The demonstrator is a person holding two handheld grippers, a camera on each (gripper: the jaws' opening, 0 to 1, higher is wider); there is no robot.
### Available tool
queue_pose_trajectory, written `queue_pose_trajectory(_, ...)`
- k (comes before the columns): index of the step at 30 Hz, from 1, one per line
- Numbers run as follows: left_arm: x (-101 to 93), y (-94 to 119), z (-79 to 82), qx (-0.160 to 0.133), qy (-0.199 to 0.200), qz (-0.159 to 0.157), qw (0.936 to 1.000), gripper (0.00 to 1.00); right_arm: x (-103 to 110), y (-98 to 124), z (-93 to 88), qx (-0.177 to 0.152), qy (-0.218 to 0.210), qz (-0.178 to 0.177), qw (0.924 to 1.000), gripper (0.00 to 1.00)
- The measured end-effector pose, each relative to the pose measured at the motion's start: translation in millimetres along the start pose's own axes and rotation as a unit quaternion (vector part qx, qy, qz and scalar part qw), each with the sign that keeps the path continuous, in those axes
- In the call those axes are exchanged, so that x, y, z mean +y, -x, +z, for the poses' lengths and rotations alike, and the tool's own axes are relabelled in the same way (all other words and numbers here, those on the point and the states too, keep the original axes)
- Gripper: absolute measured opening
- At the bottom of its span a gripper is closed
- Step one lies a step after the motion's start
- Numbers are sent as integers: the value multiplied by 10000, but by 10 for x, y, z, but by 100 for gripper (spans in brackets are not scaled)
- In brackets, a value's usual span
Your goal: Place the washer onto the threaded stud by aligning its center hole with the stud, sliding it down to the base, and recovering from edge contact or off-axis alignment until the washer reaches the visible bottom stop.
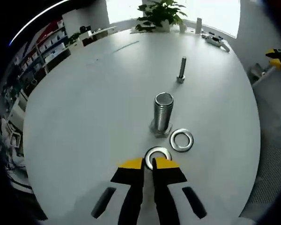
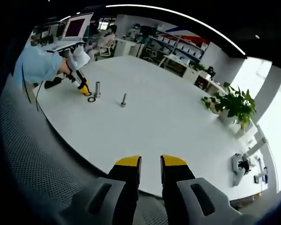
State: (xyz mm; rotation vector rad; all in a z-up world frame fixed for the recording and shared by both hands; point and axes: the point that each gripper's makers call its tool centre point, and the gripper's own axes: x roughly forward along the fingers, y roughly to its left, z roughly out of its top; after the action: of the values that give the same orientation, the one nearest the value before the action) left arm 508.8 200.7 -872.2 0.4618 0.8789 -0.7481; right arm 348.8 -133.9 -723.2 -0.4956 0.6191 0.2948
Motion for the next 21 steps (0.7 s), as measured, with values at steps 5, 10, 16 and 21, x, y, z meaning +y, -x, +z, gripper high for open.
queue_pose_trajectory(5, 50, 6, -4, 70, -130, 326, 9994, 2, 2, -2, -4, 24, 6, -1, 10000, 19)
queue_pose_trajectory(10, 33, 117, 43, -93, 83, 255, 9996, 1, -4, -2, -8, 26, -10, -16, 10000, 19)
queue_pose_trajectory(16, 48, 266, 115, -206, 123, 255, 9994, 1, 2, -2, -15, 36, -5, -12, 10000, 19)
queue_pose_trajectory(21, 45, 400, 278, -397, 107, 283, 9988, 1, 6, -2, -19, 42, 2, -10, 10000, 19)
